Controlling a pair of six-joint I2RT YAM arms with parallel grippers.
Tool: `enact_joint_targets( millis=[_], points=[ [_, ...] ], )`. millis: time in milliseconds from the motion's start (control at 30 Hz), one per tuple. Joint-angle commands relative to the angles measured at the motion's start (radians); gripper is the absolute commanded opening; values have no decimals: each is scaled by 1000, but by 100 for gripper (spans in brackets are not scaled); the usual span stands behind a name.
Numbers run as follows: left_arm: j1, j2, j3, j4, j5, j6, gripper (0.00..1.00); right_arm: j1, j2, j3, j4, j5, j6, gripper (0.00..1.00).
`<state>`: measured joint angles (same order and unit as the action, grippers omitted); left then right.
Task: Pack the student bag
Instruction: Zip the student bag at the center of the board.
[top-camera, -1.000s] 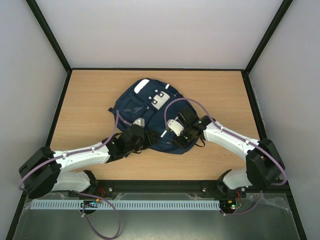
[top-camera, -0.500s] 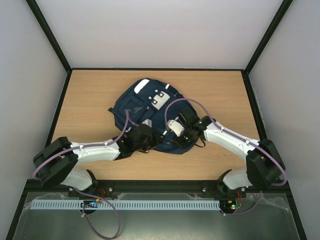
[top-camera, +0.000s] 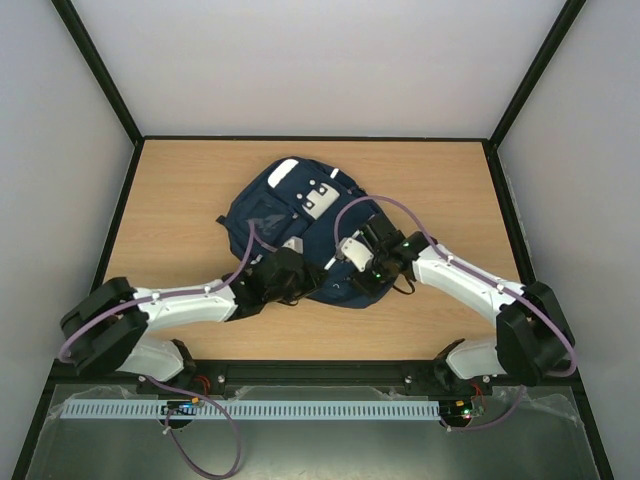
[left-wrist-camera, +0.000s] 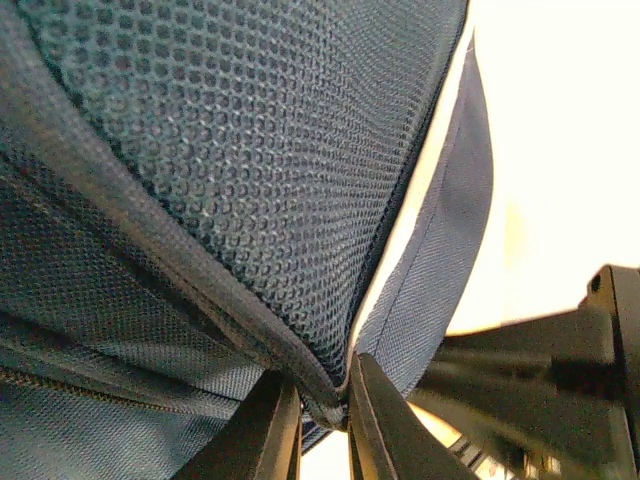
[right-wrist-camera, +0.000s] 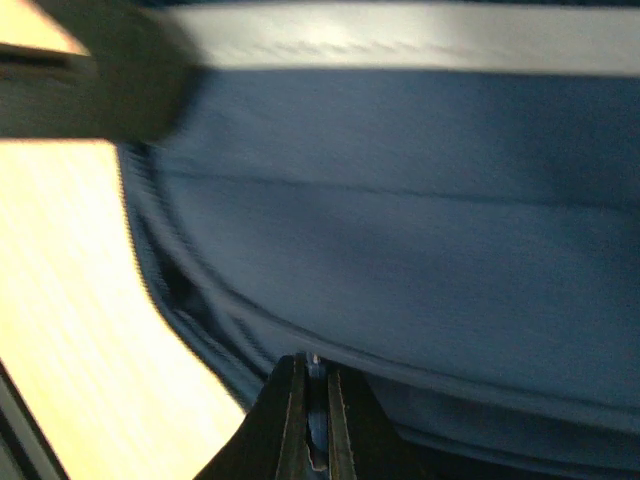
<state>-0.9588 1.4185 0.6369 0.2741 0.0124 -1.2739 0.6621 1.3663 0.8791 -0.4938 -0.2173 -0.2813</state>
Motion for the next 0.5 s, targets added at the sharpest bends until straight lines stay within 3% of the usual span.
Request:
enact_joint_targets(
  millis=[0,333,467],
  points=[
    [18,-122,-42,-132,-67,59,2,-80,-41,6,-77,55,-44,1],
    [76,-369,-155,-366,-7,111,2,-170,-36,42,-76,148,-119,1],
    [152,-481,-190,-478,34,135,2,-187,-4,65,-64,175,-145,1]
  ],
)
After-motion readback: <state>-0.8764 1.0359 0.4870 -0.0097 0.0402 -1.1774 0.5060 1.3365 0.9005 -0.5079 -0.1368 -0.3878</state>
